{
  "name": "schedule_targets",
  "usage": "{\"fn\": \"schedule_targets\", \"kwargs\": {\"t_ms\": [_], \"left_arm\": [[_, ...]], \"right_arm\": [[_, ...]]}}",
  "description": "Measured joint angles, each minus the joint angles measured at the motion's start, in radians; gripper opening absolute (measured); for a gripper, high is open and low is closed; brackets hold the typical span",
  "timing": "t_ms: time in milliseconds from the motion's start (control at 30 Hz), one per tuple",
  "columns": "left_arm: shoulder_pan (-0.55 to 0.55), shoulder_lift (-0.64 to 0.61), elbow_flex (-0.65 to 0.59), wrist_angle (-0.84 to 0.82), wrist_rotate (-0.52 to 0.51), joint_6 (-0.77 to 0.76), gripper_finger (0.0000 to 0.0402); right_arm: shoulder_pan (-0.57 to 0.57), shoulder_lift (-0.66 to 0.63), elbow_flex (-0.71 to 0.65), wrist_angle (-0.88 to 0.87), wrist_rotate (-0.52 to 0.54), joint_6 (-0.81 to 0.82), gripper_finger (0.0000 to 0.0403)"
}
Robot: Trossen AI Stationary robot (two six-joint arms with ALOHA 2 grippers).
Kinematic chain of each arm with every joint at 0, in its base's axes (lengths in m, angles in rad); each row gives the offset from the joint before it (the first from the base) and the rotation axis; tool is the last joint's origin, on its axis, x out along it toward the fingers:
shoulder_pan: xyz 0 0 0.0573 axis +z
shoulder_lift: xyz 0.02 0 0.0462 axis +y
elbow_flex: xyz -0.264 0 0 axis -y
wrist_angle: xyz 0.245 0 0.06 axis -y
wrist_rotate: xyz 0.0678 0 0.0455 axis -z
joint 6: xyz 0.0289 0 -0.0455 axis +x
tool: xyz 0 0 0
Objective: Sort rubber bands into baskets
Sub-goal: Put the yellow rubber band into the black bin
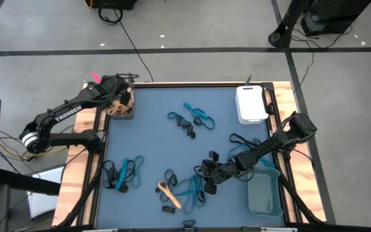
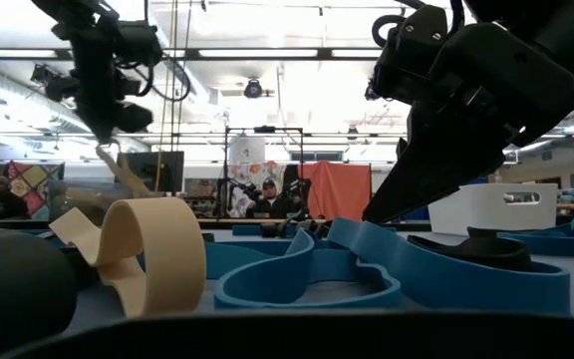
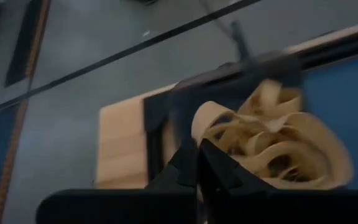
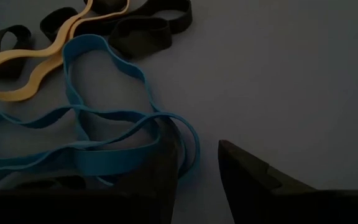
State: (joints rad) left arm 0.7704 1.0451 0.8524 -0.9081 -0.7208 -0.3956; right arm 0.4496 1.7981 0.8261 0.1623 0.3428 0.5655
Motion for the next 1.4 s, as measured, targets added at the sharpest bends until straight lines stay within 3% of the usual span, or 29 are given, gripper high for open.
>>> {"fn": "schedule_targets", "kwargs": {"t_ms": [133, 300, 400, 500, 700, 833, 1200, 1400], "left_arm": [[0.0, 0.0, 0.0, -0.108, 0.004, -0.055, 0.0006], [0.0, 0.002, 0.0, -0.238, 0.201, -0.053, 0.0006], [0.0, 0.003, 0.0, -0.292, 0.23, -0.057, 0.0006], [0.0, 0.002, 0.0, -0.296, 0.244, -0.058, 0.0008], [0.0, 0.003, 0.0, -0.15, 0.222, 0.021, 0.0027], [0.0, 0.003, 0.0, -0.08, 0.221, 0.023, 0.0057], [0.0, 0.003, 0.0, -0.08, 0.224, -0.006, 0.0184], [-0.1, 0.003, -0.002, -0.056, 0.444, 0.014, 0.0193]], "right_arm": [[0.0, 0.0, 0.0, 0.0, 0.0, 0.0, 0.0128], [0.0, 0.0, 0.0, 0.0, 0.0, 0.0, 0.0128], [0.0, 0.0, 0.0, 0.001, 0.0, 0.0, 0.0128], [0.0, 0.0, 0.0, 0.001, 0.001, 0.0, 0.0128], [0.0, 0.0, 0.0, 0.001, 0.005, 0.007, 0.0128], [0.0, 0.0, 0.0, 0.001, 0.005, 0.007, 0.0128], [-0.001, 0.0, 0.0, 0.001, 0.011, -0.004, 0.0128], [-0.007, 0.0, 0.0, 0.001, 0.031, -0.033, 0.0127]]}}
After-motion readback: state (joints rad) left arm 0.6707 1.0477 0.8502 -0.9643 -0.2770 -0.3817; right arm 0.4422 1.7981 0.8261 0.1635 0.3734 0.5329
